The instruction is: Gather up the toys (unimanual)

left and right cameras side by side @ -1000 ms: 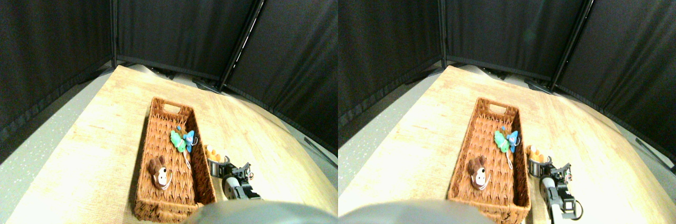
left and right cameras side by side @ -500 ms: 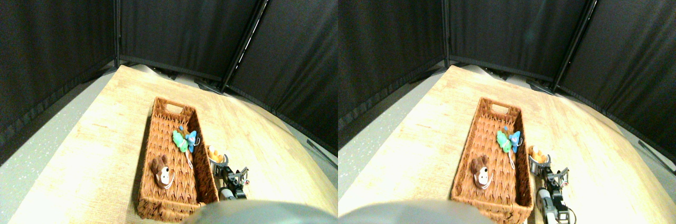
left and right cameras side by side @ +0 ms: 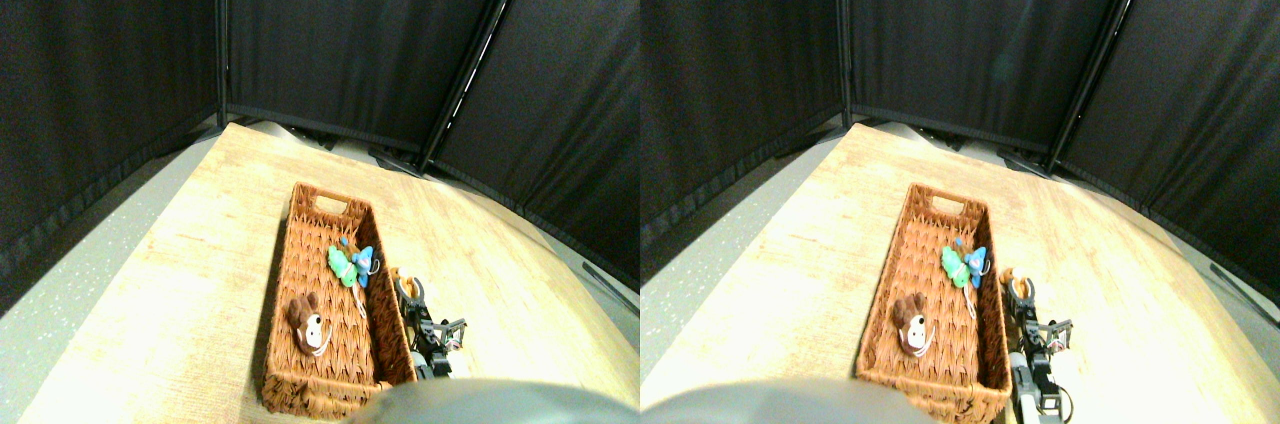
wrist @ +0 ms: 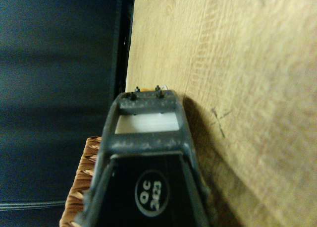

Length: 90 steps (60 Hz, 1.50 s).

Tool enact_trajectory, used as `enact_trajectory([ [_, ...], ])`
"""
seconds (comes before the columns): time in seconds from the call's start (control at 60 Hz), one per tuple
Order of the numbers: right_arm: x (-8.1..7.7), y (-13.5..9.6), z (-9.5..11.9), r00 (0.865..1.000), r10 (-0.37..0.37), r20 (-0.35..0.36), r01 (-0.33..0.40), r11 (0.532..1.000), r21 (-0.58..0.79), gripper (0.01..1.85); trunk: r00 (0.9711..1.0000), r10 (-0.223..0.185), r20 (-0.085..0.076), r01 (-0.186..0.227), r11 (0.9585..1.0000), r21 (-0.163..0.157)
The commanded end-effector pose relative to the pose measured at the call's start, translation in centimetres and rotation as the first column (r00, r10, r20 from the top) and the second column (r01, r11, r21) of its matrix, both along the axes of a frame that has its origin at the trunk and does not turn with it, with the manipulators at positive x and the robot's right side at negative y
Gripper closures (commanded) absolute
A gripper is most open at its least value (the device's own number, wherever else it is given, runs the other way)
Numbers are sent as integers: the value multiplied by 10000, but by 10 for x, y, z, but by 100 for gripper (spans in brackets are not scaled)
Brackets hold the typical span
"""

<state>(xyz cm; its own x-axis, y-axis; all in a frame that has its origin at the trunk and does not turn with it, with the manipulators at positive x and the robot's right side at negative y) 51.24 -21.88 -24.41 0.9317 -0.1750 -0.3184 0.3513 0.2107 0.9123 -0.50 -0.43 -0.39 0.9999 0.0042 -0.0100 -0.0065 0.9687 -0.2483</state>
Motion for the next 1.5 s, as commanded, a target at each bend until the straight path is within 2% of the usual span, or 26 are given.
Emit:
enact_trajectory([
  [0.017,2,-7,1,9996,217,-197,-223,9994,-279,180,9996,44,-267,-48,9999,-144],
  [0.2,10,-16,14,9999,93,-86,-98,9981,-611,180,9997,-31,-255,28,9999,-118],
  [0.4,17,-23,30,9994,341,-57,-345,9878,-1521,180,9997,-56,-242,53,9999,-144],
  [0.483,22,-25,40,9970,755,143,-729,9882,-1345,180,9997,-87,-238,83,9998,-160],
  [0.633,28,-14,65,9928,1138,363,-1059,9791,-1738,180,9999,-96,-134,94,9998,-154],
  [0.7,33,-5,78,9829,1752,559,-1555,9541,-2560,180,9999,-94,-126,92,9998,-170],
  [0.783,39,5,92,9743,2076,879,-1791,9495,-2575,180,9999,-76,-104,74,9998,-206],
  [0.85,44,10,98,9712,2112,1105,-1746,9460,-2732,180,10000,-20,-80,18,9997,-253],
  [0.95,49,18,108,9556,2579,1424,-2105,9359,-2825,180,10000,26,-48,-27,9995,-322],
  [1.0,50,21,110,9531,2658,1446,-2161,9325,-2895,180,10000,39,-30,-40,9994,-341],
  [1.05,51,25,114,9423,2995,1493,-2416,9175,-3159,180,10000,76,14,-76,9992,-391],
  [1.133,52,29,117,9412,3029,1497,-2451,9171,-3145,180,9999,131,39,-129,9988,-464],
  [1.183,52,32,120,9328,3294,1458,-2711,9085,-3179,180,9998,182,70,-178,9985,-522],
  [1.367,46,41,127,9397,3185,1244,-2701,9146,-3011,180,9992,350,174,-336,9967,-737],
  [1.417,46,45,129,9304,3462,1204,-2967,9042,-3072,180,9989,439,169,-424,9957,-826],
  [1.5,45,53,133,9328,3436,1092,-2942,9005,-3203,180,9981,592,191,-571,9939,-942],
])
